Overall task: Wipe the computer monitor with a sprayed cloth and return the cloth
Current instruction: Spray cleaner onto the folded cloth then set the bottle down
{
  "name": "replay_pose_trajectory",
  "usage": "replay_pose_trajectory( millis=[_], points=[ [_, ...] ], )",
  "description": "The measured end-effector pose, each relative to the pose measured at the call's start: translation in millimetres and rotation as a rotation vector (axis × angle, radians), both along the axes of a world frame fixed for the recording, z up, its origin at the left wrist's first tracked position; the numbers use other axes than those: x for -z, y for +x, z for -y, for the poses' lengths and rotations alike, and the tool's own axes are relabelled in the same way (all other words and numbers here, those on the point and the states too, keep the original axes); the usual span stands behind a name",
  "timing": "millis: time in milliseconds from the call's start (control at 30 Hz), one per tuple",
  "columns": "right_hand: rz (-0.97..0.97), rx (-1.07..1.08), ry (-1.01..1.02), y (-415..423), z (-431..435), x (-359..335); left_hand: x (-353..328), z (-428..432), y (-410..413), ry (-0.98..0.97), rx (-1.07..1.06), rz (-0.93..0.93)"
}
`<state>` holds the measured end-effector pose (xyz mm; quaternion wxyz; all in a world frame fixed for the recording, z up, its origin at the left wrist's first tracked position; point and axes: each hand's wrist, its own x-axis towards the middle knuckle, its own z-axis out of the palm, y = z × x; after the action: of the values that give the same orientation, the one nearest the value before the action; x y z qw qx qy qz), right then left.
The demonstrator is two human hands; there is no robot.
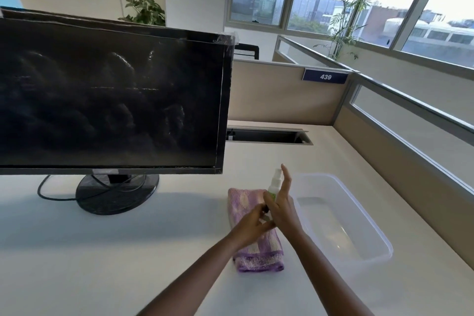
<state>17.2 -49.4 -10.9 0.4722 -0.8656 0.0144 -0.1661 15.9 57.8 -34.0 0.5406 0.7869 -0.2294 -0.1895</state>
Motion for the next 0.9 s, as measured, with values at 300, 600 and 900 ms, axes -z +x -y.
replay_pose_trajectory(
  millis=[300, 600, 900],
  points=[
    [-0.296, -0.067, -0.281, -4, 8, 33, 17, -56, 32, 0.290, -0.329, 0.068],
    [-0.375, -0.026, -0.442, -2, 3, 28, 18, -51, 32, 0.304, -0.291, -0.049],
    [-0.358, 0.108, -0.528, -2, 1, 26, 25, -51, 32, 0.214, -0.339, -0.197]
  ],
)
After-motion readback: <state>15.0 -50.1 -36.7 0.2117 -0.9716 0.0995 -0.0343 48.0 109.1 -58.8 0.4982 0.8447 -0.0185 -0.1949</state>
